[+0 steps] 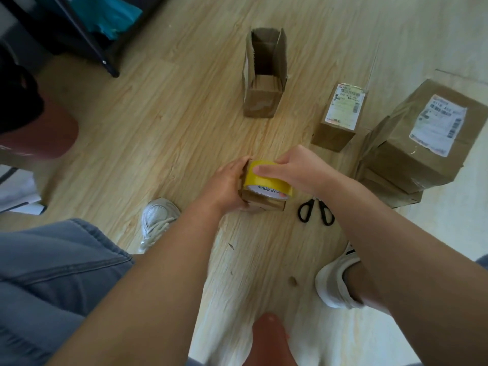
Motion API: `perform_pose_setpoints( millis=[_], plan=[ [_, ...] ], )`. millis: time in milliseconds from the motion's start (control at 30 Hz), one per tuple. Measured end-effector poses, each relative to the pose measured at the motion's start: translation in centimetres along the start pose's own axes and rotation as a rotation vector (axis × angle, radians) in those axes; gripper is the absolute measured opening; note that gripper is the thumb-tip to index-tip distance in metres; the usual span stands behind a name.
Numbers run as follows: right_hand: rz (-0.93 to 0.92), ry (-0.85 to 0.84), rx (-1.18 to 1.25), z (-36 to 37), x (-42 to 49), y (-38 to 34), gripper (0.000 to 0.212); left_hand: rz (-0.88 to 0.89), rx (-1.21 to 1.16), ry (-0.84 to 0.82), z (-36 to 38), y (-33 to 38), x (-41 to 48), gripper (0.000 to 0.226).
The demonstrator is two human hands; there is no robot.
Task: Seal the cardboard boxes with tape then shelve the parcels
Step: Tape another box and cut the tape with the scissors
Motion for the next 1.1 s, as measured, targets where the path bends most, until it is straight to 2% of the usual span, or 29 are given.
perform_pose_setpoints(
  millis=[100,200,300,433,533,633,733,1100],
  plan=[
    [-0.061,0.066,-0.290,-0.6,0.3,1.0,0.061,-0.054,-0.110,0.010,-0.1,-1.3,-0.4,0.111],
    [-0.007,0.108,-0.451,-1.5,0.2,4.4,0.067,-0.067,-0.122,-0.005,0.3,-1.2,-0.6,0.112],
    [0.036,0.113,-0.403,-1.6,0.3,6.1,0.071,-0.068,-0.112,-0.028,0.5,-0.8,-0.3,0.112],
    [0.093,0.003,-0.100,-1.6,0.5,6.6,0.064,-0.107,-0.166,-0.023,0.1,-1.5,-0.5,0.110],
    [0.111,-0.034,-0.014,-1.6,0.7,7.2,0.065,-0.125,-0.182,-0.045,0.1,-1.5,-0.4,0.110],
    [0.095,-0.027,-0.063,-1.5,1.0,7.6,0.056,-0.129,-0.204,-0.070,0.1,-1.3,-0.5,0.106],
    [0.067,0.034,-0.183,-1.5,1.3,7.8,0.061,-0.141,-0.229,-0.077,0.0,-1.5,-0.6,0.105],
    [0.147,0.076,-0.225,1.5,2.5,8.9,0.055,-0.194,-0.265,-0.094,0.5,-3.0,-0.2,0.108]
  ],
)
Point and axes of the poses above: each hand's wrist, its own x-axis towards the middle knuckle, its own z-axis out of the palm, y = z × x, the point moved 10 cm from there along x, towards the middle knuckle, and after that the axes turned 9 degrees about y, right-handed, at the moved point
